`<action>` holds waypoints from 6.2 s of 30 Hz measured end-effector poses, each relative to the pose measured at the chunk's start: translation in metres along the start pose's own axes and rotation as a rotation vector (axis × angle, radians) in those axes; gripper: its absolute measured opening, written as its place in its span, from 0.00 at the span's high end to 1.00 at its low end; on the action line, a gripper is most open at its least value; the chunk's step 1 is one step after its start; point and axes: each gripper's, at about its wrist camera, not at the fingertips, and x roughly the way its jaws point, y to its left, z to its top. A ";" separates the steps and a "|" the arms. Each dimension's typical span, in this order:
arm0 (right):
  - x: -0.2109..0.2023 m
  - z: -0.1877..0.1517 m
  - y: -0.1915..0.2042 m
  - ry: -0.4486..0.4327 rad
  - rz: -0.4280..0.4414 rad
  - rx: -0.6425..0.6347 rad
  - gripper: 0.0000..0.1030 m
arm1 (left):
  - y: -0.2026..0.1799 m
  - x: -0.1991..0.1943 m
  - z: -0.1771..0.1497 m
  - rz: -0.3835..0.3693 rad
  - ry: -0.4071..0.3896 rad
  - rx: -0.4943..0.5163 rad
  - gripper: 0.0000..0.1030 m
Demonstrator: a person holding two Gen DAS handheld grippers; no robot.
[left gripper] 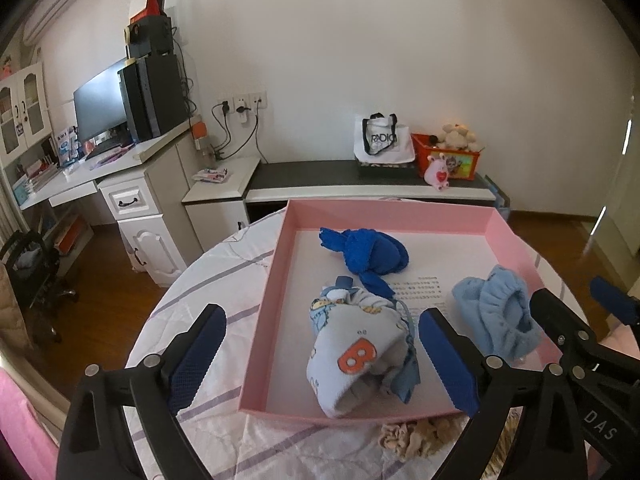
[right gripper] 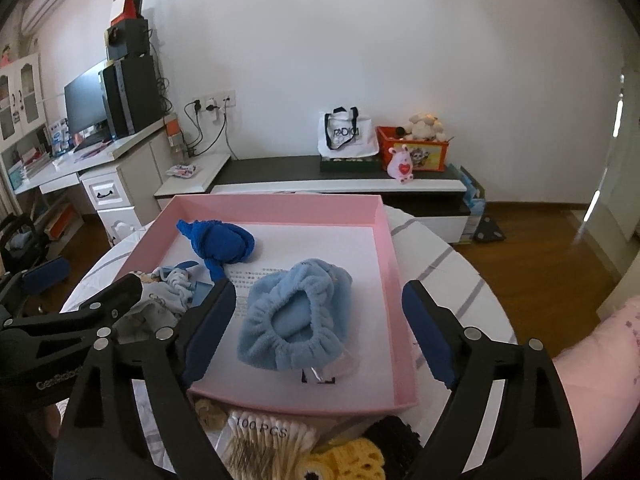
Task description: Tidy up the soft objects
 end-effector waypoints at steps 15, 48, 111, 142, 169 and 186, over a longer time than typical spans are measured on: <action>-0.075 -0.010 -0.006 -0.079 -0.036 0.010 0.00 | 0.005 -0.096 -0.036 0.002 -0.068 -0.014 0.00; -0.279 -0.060 0.000 -0.384 -0.060 -0.013 0.00 | -0.010 -0.325 -0.134 0.016 -0.385 -0.045 0.00; -0.212 -0.072 0.013 -0.212 -0.023 -0.053 0.00 | 0.012 -0.250 -0.143 0.066 -0.195 -0.062 0.00; -0.002 -0.090 0.050 0.231 0.022 -0.098 0.13 | 0.065 -0.035 -0.127 0.080 0.190 -0.073 0.00; -0.047 -0.065 0.027 0.100 0.020 -0.044 0.61 | 0.053 -0.066 -0.126 0.072 0.136 -0.087 0.00; -0.050 -0.063 -0.066 0.072 -0.121 0.095 0.61 | -0.031 -0.050 -0.110 0.000 0.176 0.019 0.00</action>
